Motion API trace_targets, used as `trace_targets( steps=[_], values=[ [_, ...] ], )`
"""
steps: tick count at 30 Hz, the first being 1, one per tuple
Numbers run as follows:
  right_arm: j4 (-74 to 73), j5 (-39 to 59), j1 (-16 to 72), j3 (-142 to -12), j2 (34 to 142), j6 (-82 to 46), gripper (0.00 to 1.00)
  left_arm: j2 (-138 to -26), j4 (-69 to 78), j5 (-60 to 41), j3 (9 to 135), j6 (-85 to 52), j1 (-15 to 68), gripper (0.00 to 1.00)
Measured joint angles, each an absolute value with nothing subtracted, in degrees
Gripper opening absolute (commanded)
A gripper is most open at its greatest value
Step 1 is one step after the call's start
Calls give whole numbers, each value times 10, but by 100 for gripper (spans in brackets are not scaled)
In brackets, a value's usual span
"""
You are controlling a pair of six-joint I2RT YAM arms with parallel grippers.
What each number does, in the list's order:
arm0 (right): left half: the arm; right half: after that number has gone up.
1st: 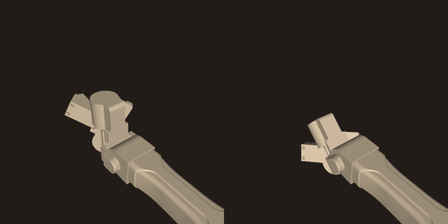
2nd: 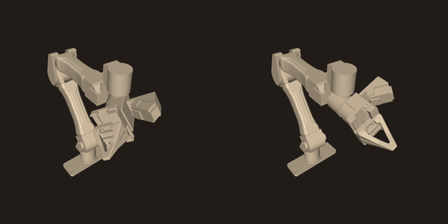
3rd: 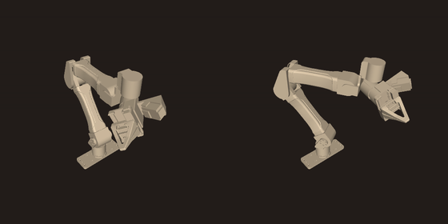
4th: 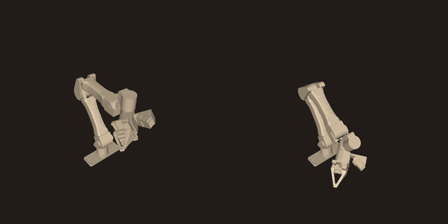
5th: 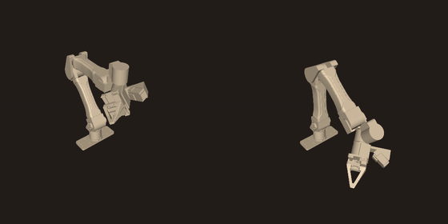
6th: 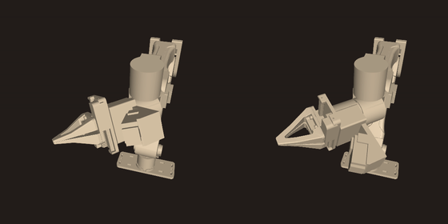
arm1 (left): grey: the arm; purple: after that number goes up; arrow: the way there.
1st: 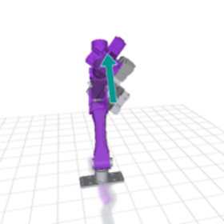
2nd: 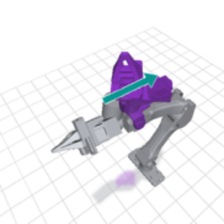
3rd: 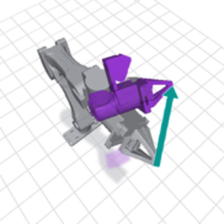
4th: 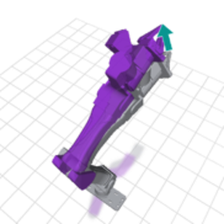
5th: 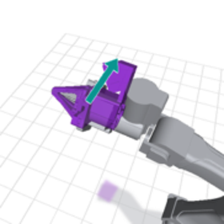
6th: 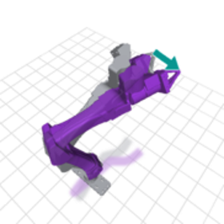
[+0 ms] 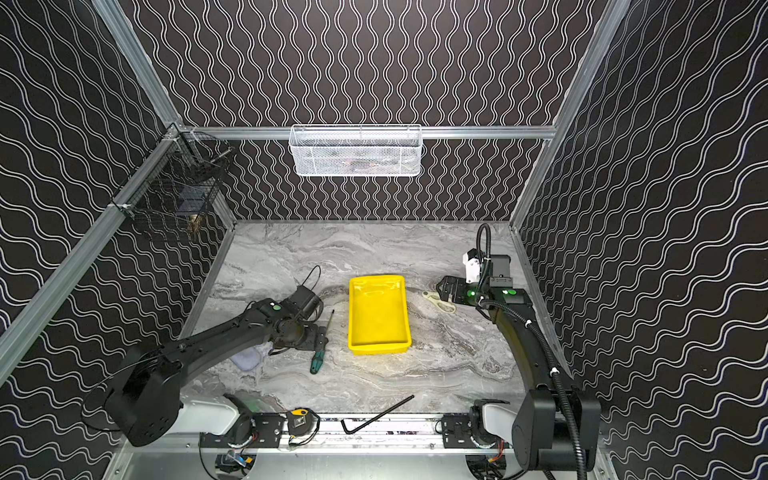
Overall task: Put the screwdriver in the bin
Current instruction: 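Reach the left gripper over the screwdriver handle while the right arm lifts, then close the left gripper on the green-and-black screwdriver handle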
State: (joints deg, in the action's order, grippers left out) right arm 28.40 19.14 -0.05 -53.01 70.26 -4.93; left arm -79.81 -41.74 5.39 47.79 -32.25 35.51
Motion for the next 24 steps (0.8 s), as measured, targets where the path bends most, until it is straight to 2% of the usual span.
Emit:
trace_targets(
  steps=[4, 10, 24],
  values=[
    [288, 191, -1, -531, 703, -49, 100, -804, -409, 40, 474, -314, 360, 85],
    [288, 189, -1, -531, 703, -49, 100, -810, -397, 28, 473, -315, 376, 83],
    [290, 185, -1, -531, 698, -49, 100, -836, -380, 29, 452, -342, 417, 70]
  ],
)
